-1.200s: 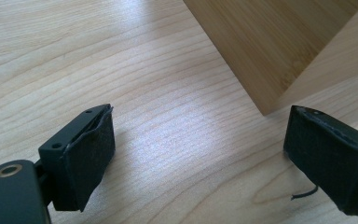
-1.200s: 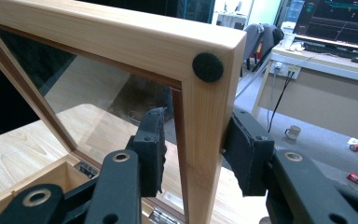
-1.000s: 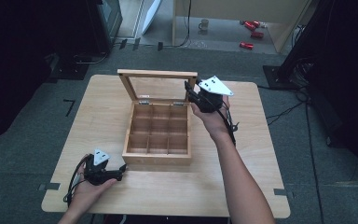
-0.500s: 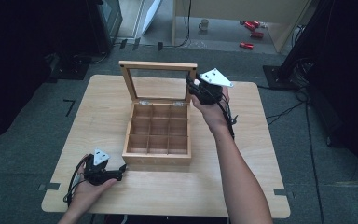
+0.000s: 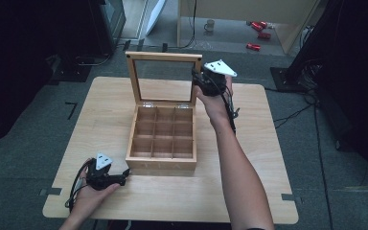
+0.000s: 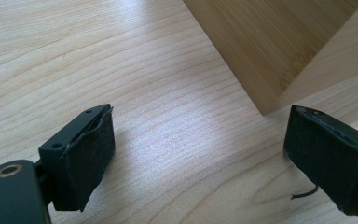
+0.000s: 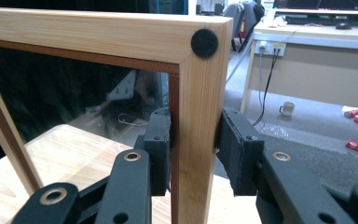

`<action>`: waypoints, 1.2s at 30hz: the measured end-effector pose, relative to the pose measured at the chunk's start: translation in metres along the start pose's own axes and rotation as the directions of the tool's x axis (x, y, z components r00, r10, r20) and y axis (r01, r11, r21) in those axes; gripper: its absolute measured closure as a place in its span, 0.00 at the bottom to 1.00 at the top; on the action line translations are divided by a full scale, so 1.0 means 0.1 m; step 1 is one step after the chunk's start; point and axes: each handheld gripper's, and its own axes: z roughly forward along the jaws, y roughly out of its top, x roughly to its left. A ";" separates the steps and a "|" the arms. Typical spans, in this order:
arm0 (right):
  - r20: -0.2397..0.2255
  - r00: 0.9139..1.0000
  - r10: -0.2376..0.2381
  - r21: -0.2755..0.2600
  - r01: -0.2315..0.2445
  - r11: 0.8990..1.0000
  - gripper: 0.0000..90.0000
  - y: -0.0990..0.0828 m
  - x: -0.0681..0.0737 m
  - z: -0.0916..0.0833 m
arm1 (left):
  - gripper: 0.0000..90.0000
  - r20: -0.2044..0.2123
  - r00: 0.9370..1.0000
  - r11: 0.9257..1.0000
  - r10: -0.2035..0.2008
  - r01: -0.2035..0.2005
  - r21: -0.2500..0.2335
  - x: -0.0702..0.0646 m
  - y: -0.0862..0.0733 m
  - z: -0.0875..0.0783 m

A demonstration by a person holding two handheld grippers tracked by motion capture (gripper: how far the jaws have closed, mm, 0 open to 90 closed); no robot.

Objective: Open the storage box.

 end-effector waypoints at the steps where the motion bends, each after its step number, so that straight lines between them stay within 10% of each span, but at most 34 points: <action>1: 0.004 1.000 0.006 0.004 -0.006 1.000 0.74 0.01 0.00 0.02 | 0.10 -0.001 1.000 1.000 0.000 0.000 0.000 0.00 0.00 0.00; 36: 0.104 0.982 0.159 0.074 -0.167 0.983 0.71 0.11 -0.08 0.47 | 0.10 -0.002 1.000 1.000 0.005 -0.005 -0.001 0.00 0.01 0.01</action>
